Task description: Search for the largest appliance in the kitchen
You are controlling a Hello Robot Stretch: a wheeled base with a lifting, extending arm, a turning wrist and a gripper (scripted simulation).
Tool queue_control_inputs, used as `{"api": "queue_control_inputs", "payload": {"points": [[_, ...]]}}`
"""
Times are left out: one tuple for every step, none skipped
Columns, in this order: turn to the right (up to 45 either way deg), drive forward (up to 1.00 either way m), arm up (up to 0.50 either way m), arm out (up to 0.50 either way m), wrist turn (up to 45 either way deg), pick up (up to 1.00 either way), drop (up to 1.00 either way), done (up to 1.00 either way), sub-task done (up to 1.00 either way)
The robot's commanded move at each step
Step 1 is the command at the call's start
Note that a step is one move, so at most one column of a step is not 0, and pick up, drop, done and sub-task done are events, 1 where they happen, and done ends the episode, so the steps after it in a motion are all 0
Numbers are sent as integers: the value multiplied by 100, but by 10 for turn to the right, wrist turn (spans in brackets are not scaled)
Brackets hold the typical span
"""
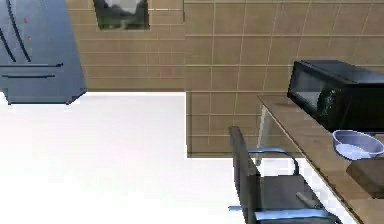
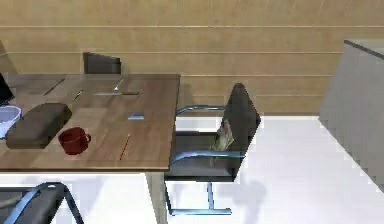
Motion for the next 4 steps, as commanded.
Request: {"api": "queue_control_inputs", "payload": {"points": [[-360,0,0,0,0,0,0,0,0],[-30,0,0,0,0,0,0,0,0],[0,60,0,0,0,0,0,0,0],[90,0,0,0,0,0,0,0,0]]}}
